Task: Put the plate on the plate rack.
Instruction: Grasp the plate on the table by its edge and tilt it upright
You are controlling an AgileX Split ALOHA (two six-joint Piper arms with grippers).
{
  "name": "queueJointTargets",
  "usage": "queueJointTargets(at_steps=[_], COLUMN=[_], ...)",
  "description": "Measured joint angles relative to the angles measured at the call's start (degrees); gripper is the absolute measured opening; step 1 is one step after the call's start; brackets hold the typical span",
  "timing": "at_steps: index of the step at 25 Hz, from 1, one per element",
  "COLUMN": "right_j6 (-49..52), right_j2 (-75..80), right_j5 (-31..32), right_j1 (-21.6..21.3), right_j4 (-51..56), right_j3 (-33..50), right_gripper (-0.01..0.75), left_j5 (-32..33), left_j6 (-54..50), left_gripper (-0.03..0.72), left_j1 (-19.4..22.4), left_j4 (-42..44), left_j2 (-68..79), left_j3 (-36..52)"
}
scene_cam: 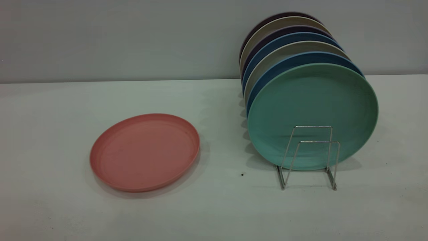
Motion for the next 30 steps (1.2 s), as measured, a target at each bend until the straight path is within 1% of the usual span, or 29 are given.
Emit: queueJointTargets(at_steps=[8,10,12,15,19,22,25,27,30], right_j6=[0.0,0.0,0.0,0.0,0.0,0.76,1.44,1.49,2.76], right_j2=[0.0,0.0,0.0,0.0,0.7,3.24,8.23,12.75,18.44], right_j5=[0.0,-0.34,-1.28,-4.44,-13.07,-23.61,-32.44,-36.48,-41.48], right_j1=[0.0,0.0,0.0,0.0,0.0,0.0,0.0,0.0,0.0], right_j4=[0.05,0.05,0.05,-0.2,-1.9,-2.28,-2.36,-2.46,-2.46], right_j3=[0.0,-0.11,-0.8,-2.21,-2.64,-2.64,-2.64,-2.64,-2.64], right_gripper=[0.239,0.239,0.239,0.239,0.239,0.239,0.239,0.239,0.239], left_j5=[-0.63,-2.6,-6.15,-10.2,-17.83,-24.53,-27.75,-29.45,-34.02], left_j6=[-0.12,-1.06,-2.26,-3.08,-3.3,-3.3,-2.92,-2.58,-1.26], left_gripper=[0.458,0.443,0.419,0.387,0.355,0.347,0.346,0.346,0.346], left_j1=[0.0,0.0,0.0,0.0,0.0,0.0,0.0,0.0,0.0], left_j4=[0.41,0.41,-0.08,-1.03,-3.05,-6.81,-9.33,-10.42,-12.83], left_j2=[0.0,0.0,0.0,0.55,3.56,8.06,17.3,24.03,33.03], left_j3=[-0.12,-0.81,-1.71,-2.08,-2.2,-2.2,-2.2,-2.2,-2.2])
